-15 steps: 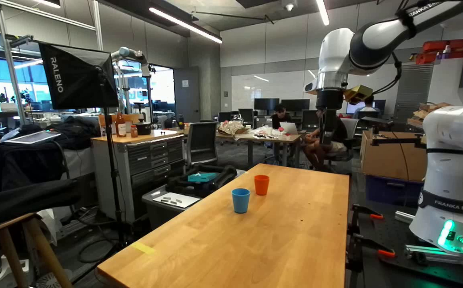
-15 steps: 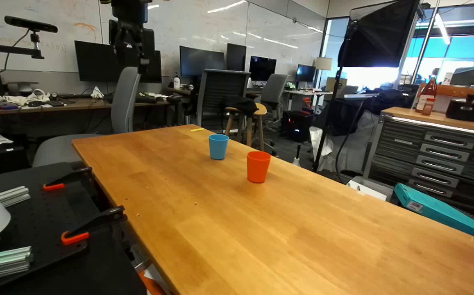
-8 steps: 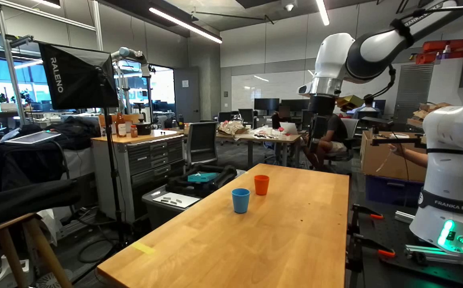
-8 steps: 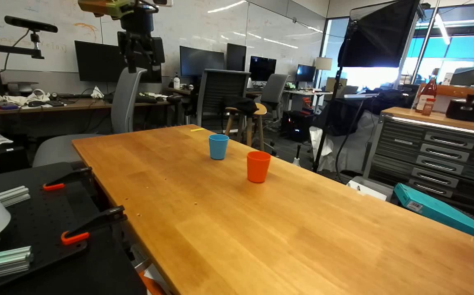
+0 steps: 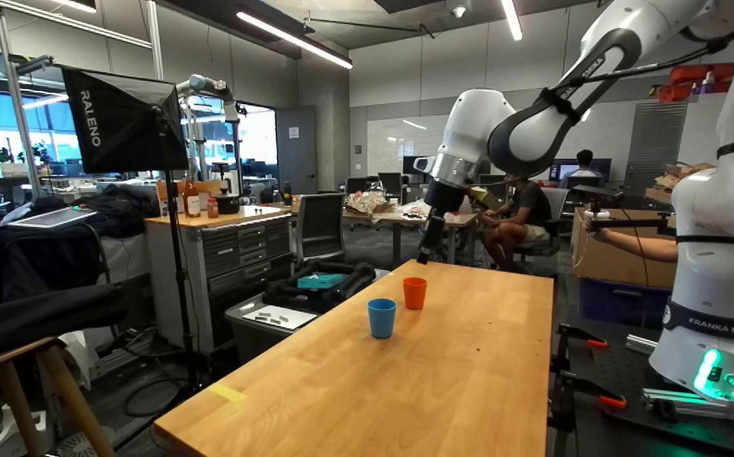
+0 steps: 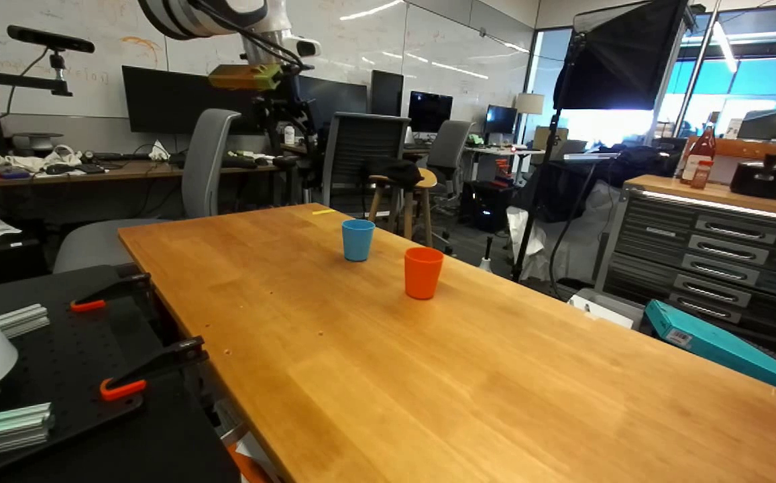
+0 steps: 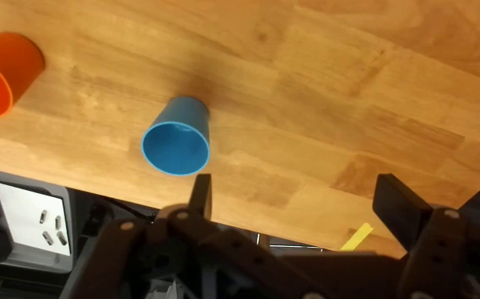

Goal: Put the blue cup in the orange one

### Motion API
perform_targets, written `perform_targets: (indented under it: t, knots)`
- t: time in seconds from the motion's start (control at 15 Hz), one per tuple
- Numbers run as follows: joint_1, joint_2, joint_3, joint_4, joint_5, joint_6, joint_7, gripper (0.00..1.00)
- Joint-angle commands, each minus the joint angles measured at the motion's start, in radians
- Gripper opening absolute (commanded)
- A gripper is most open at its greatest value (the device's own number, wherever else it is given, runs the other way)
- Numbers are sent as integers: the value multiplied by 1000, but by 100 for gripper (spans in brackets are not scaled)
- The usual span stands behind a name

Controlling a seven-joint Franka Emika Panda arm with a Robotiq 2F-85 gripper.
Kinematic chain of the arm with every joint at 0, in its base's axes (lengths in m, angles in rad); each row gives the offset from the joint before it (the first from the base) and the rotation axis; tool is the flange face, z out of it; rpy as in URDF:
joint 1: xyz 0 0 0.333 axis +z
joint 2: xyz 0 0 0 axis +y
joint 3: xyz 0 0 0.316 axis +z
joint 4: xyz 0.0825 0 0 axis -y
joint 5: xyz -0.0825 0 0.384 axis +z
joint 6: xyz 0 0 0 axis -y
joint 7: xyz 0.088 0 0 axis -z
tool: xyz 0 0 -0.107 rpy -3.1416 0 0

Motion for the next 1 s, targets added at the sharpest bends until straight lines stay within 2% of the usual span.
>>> perform_targets:
  t: [0.0, 0.2, 0.4, 0.73, 0.93]
  knots:
    - [-46, 229, -4, 222, -184, 18, 142, 100]
    - [-17, 364, -61, 353, -281, -5, 233, 100]
    - [24, 471, -118, 427, -325, -4, 274, 100]
    - [77, 593, -179, 484, -315, 0, 285, 100]
    - [94, 639, -192, 497, -300, 6, 281, 100]
